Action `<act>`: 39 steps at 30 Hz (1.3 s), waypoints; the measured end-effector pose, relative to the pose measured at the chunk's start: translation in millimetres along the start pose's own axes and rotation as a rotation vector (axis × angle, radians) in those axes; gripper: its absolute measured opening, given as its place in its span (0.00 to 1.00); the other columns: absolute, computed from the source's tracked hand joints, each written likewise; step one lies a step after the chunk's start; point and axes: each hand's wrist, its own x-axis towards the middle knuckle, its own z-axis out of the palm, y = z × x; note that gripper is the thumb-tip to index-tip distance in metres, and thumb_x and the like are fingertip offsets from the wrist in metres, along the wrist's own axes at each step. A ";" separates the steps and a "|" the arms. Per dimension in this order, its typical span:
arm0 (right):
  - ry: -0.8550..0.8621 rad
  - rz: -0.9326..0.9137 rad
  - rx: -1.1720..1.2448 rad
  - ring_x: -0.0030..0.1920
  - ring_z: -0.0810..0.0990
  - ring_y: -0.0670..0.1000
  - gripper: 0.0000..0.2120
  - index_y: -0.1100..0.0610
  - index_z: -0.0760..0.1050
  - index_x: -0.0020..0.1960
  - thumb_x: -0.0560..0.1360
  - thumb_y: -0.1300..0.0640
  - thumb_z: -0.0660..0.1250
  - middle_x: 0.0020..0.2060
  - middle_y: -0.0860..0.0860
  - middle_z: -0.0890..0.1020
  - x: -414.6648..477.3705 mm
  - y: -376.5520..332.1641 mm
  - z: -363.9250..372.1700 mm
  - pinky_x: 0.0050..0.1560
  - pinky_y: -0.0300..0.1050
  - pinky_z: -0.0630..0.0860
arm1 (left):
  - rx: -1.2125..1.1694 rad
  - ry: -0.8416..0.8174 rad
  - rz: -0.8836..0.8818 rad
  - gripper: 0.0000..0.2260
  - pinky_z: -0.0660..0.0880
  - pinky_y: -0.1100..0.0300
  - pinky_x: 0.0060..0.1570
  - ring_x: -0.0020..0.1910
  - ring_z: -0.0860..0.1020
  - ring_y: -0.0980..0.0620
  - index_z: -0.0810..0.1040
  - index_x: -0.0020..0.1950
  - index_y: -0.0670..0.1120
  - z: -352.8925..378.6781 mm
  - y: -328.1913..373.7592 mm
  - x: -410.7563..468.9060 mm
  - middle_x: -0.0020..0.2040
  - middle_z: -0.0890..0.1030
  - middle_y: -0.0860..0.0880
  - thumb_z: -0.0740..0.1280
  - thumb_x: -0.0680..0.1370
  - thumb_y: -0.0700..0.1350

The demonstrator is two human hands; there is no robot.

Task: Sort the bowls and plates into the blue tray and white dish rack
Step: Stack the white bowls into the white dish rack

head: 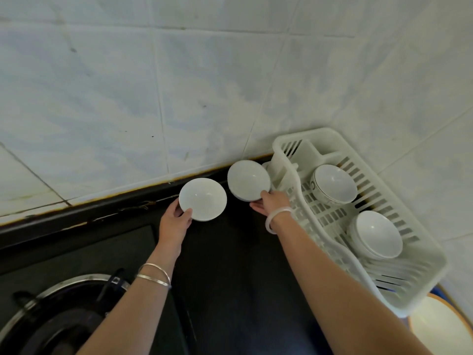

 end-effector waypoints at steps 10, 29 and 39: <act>-0.109 -0.163 -0.251 0.34 0.84 0.52 0.08 0.56 0.75 0.37 0.74 0.60 0.66 0.34 0.56 0.82 -37.6 -13.9 28.7 0.37 0.43 0.82 | -0.056 0.043 0.046 0.16 0.73 0.52 0.60 0.56 0.76 0.48 0.71 0.68 0.48 -2.2 -0.1 -5.0 0.60 0.76 0.46 0.60 0.80 0.44; -0.115 -0.168 -0.669 0.47 0.83 0.58 0.06 0.57 0.76 0.43 0.73 0.55 0.65 0.44 0.59 0.83 -47.0 -4.5 56.7 0.53 0.54 0.80 | -0.105 0.038 -0.019 0.17 0.74 0.56 0.55 0.51 0.77 0.51 0.73 0.66 0.48 -5.3 6.2 -3.2 0.55 0.78 0.47 0.64 0.77 0.40; -0.335 0.138 -0.270 0.60 0.77 0.61 0.25 0.55 0.67 0.70 0.75 0.71 0.57 0.64 0.61 0.74 -42.3 -9.3 58.8 0.56 0.55 0.78 | -0.148 -0.020 -0.103 0.16 0.76 0.55 0.51 0.54 0.77 0.47 0.72 0.67 0.50 -5.3 18.3 -3.1 0.54 0.76 0.49 0.62 0.79 0.42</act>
